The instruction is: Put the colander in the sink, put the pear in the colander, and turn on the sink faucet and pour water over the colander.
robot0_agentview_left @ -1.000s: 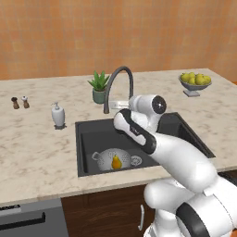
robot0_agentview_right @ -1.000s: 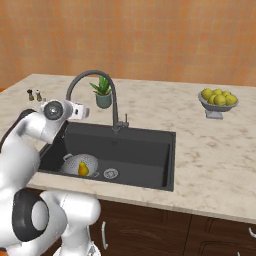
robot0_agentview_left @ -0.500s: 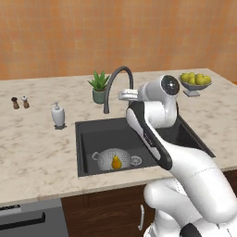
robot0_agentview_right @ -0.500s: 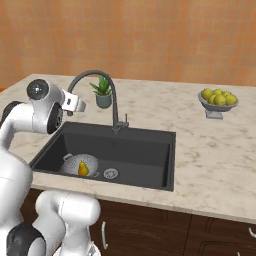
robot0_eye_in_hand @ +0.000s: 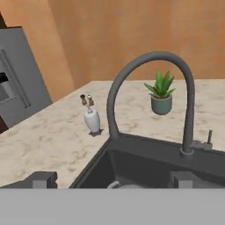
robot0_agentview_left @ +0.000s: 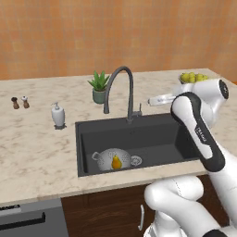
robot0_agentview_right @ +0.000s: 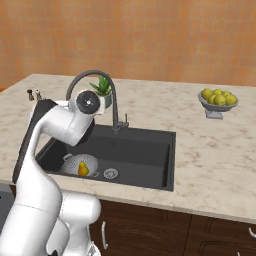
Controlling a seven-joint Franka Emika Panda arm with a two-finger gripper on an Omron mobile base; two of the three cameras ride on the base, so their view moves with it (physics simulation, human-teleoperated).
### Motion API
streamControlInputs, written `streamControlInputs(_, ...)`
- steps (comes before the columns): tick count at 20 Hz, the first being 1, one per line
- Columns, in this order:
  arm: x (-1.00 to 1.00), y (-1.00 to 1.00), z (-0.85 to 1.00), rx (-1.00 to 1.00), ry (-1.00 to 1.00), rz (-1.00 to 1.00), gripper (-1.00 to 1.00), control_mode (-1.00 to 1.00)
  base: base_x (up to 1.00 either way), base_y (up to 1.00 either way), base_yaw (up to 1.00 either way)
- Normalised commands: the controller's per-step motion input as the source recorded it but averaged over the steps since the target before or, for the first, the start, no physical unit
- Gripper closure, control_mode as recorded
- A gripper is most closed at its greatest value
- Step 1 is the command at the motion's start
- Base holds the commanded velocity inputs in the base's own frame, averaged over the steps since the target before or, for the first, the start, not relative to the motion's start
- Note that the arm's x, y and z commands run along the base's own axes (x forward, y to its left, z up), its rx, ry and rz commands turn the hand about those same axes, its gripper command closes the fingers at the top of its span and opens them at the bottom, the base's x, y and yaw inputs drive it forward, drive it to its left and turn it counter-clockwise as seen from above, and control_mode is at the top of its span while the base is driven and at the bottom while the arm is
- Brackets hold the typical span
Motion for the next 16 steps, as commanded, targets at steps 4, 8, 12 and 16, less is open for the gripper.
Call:
streamControlInputs(4,-0.14,-0.44,0.04,-0.03,-0.05,0.31,-1.0,-1.0,0.0,0.0,0.0)
streamControlInputs(8,0.28,-0.24,0.0,-0.19,0.04,0.0,-1.0,-1.0,0.0,0.0,0.0)
streamControlInputs(12,0.1,-0.4,-0.08,-0.16,0.01,0.0,-1.0,-1.0,0.0,0.0,0.0)
streamControlInputs(16,0.18,-0.31,-0.34,-0.16,-0.07,0.06,-1.0,-1.0,0.0,0.0,0.0)
